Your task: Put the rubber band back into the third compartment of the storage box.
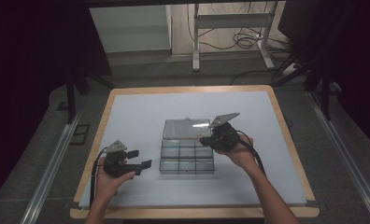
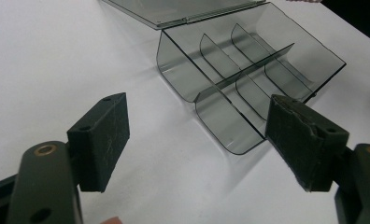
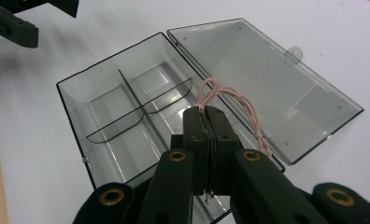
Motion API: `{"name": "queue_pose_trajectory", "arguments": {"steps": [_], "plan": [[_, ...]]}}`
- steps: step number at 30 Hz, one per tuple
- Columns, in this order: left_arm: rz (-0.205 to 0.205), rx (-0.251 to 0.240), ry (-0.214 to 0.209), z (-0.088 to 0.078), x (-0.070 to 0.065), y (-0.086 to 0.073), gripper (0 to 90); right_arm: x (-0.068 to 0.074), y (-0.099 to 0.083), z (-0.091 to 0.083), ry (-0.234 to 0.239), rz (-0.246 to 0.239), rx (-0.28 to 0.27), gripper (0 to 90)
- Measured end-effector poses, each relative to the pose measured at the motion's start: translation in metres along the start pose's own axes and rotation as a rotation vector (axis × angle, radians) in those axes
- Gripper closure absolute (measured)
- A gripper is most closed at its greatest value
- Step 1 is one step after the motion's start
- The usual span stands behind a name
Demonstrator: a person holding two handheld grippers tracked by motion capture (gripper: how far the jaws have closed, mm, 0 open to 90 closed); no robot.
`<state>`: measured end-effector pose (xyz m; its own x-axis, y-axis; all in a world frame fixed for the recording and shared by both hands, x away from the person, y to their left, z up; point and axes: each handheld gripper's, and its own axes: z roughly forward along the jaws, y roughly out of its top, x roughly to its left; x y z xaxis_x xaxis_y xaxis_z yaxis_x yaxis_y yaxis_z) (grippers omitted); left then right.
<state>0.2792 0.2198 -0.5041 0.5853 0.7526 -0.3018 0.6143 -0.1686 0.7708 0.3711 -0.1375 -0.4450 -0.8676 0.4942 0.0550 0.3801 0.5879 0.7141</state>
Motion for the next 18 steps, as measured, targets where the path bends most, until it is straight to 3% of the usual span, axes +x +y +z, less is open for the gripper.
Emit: {"name": "queue_pose_trajectory", "arguments": {"steps": [18], "plan": [[0.0,-0.002,-0.001,-0.001,0.0,0.0,21.8,0.002,-0.009,0.018,0.004,0.007,0.033,86.4]]}}
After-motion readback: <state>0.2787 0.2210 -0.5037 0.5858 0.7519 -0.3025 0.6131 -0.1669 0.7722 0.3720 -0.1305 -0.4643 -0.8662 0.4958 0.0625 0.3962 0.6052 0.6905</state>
